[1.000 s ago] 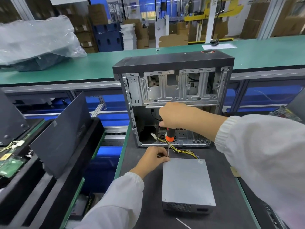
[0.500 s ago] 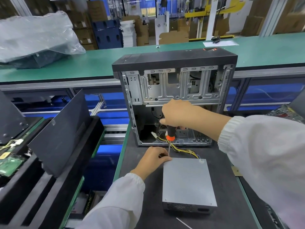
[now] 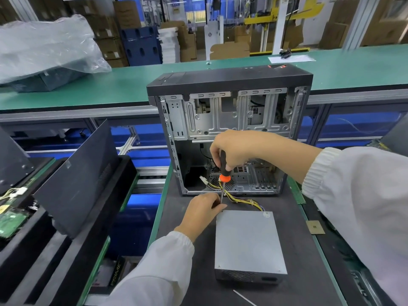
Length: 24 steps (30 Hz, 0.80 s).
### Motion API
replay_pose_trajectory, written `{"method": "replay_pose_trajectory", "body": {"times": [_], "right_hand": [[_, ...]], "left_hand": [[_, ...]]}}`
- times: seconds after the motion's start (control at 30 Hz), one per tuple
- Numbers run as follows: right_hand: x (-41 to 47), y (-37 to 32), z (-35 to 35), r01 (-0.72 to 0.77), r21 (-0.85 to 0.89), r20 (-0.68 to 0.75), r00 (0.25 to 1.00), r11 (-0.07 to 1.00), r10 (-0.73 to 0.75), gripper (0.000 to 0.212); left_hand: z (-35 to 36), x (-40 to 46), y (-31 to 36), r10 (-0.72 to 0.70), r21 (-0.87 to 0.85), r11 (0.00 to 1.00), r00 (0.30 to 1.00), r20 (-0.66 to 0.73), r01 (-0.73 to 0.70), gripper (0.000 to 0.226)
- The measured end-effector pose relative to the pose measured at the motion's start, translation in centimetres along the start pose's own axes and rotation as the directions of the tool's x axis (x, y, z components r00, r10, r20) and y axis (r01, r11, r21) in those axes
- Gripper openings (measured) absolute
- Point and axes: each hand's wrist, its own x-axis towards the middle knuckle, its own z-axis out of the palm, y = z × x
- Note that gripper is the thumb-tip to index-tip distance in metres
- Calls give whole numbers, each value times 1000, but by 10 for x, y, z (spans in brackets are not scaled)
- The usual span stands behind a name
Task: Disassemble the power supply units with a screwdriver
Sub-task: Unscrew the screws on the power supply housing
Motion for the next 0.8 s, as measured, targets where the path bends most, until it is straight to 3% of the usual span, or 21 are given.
{"method": "replay_pose_trajectory", "body": {"times": [0.27, 0.5, 0.8], "right_hand": [[4, -13, 5, 47, 61, -23, 999, 997, -45, 14], [18, -42, 33, 91, 75, 49, 994, 993, -94, 16], [29, -57, 72, 156, 116, 75, 983, 981, -165, 14]], "left_hand": [[-27, -19, -36, -78, -172, 981, 994, 82, 91, 9], [-20, -87, -79, -118, -217, 959, 955, 273, 181, 16], [6, -148, -98, -233, -229, 933, 951, 203, 278, 20]]}}
